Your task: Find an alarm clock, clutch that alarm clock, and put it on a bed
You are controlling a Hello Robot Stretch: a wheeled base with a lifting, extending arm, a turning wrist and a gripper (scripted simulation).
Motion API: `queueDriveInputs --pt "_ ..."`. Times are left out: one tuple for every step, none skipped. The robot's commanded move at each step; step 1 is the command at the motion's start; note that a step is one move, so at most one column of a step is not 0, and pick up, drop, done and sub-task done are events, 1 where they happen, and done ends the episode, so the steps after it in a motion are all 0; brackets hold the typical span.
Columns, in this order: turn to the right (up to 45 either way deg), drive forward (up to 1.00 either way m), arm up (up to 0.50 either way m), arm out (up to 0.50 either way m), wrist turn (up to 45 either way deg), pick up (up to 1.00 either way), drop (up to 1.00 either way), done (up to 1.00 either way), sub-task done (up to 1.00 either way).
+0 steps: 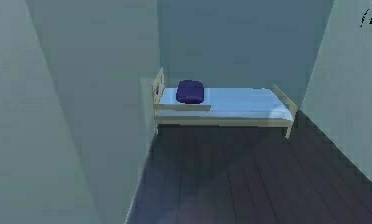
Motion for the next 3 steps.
queueDriveInputs --pt "0.0 0.25 0.0 0.0 0.0 0.0 0.0 0.0 0.0" --pt "-45.0 0.0 0.0 0.0 0.0 0.0 0.0 0.0 0.0" --pt "-39.0 0.0 0.0 0.0 0.0 0.0 0.0 0.0 0.0"
